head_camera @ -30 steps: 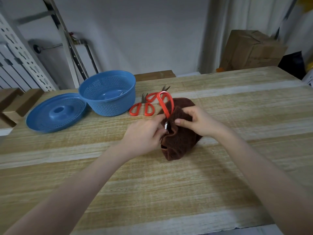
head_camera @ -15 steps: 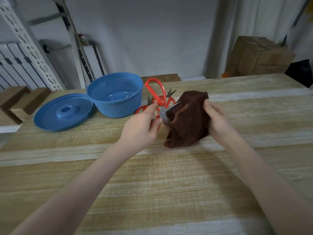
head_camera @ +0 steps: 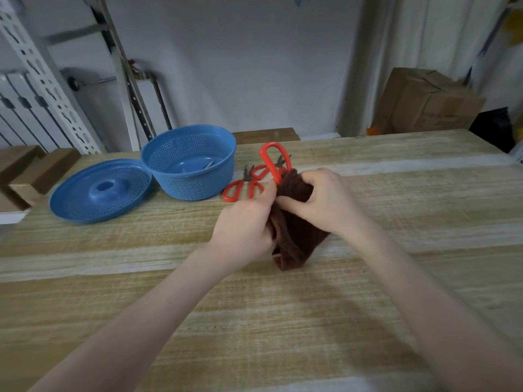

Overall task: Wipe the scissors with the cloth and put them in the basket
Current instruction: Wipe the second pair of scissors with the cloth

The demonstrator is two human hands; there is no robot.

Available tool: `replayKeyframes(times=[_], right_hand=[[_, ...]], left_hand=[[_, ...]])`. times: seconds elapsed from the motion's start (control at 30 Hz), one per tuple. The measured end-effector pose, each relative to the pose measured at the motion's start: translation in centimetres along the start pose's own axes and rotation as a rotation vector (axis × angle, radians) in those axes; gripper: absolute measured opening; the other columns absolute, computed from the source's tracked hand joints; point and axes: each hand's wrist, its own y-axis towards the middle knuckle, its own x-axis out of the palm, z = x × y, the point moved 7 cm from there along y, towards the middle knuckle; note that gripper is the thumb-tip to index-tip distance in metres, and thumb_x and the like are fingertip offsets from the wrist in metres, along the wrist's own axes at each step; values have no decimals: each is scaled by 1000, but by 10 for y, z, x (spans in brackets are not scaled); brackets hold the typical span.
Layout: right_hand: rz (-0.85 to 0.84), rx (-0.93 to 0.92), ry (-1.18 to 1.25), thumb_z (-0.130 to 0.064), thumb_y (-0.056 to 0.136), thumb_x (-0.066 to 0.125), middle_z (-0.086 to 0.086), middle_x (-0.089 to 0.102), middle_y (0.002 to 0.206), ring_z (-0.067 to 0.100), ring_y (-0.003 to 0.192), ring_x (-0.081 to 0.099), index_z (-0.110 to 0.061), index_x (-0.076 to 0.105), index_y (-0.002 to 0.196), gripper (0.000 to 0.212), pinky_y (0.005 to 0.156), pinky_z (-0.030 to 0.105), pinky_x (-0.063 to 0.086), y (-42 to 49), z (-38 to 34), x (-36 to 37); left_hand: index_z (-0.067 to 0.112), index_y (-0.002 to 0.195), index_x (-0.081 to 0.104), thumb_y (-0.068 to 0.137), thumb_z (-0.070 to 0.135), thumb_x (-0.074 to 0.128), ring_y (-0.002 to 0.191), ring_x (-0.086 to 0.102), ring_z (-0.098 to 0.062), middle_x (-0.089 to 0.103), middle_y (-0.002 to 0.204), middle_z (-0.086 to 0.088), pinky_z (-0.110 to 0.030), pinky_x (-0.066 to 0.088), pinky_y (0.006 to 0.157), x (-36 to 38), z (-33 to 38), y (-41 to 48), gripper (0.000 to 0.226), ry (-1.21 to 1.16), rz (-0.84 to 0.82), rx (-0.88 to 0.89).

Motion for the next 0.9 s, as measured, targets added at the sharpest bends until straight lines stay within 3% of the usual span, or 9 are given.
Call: replayKeyframes(times=[0.13,0.2,0.27,0.43,0.5,0.6,0.67,0.8,0.9], right_hand=[[-148,106,185,-34,80,76,-10,53,46,1,45,50,-22,53,57,35,45,14,31,4,7,4],[-160,111,231,-25,84,74,-25,55,45,-10,47,52,-30,52,58,35,46,10,34,2,5,6],[-152,143,316,-20,86,73,-29,56,47,-11,48,53,-30,54,60,34,49,8,34,1,9,7],[-148,219,486,-14,89,68,-8,72,70,6,70,68,-26,67,71,21,73,30,54,-3,16,8],[-121,164,393,-17,90,67,-2,71,70,12,68,67,-25,64,70,21,68,32,52,-1,11,6],[-105,113,188,-30,85,71,4,64,62,17,58,59,-22,56,62,29,56,30,43,2,2,3],[-92,121,226,-30,83,74,-5,60,57,9,53,56,-27,55,59,31,52,26,41,2,0,2],[-38,137,324,-23,83,74,-2,67,63,12,60,63,-28,62,63,24,59,29,49,-2,4,-4],[-69,180,425,-17,84,73,-10,66,58,2,58,62,-28,64,62,26,61,22,49,-5,10,-7]], left_hand=[[20,149,26,85,10,48,101,60,-36,63,117,-6,-45,50,72,1,-3,0,68,-17,8,26],[21,146,31,84,11,47,100,59,-35,64,111,-6,-44,50,70,0,-3,0,64,-42,32,39],[22,141,38,85,10,48,97,58,-34,64,99,-3,-45,50,69,-1,-5,3,58,-83,55,49],[16,114,55,87,11,49,72,56,-26,50,63,9,-45,49,63,0,-5,12,29,-189,14,46],[14,108,55,86,10,49,66,51,-24,49,62,8,-45,49,62,-2,-6,14,23,-181,8,36],[13,97,52,83,9,50,73,55,-28,56,72,-1,-47,49,63,0,-7,14,14,-180,2,32],[15,96,50,83,9,50,76,56,-29,58,76,-1,-47,49,63,1,-6,12,14,-170,7,33],[19,98,50,83,16,46,78,62,-27,62,80,1,-47,51,65,-2,-5,11,16,-227,11,56],[19,101,54,78,20,41,80,65,-22,65,81,0,-46,52,70,-3,-3,12,27,-318,-43,96]])
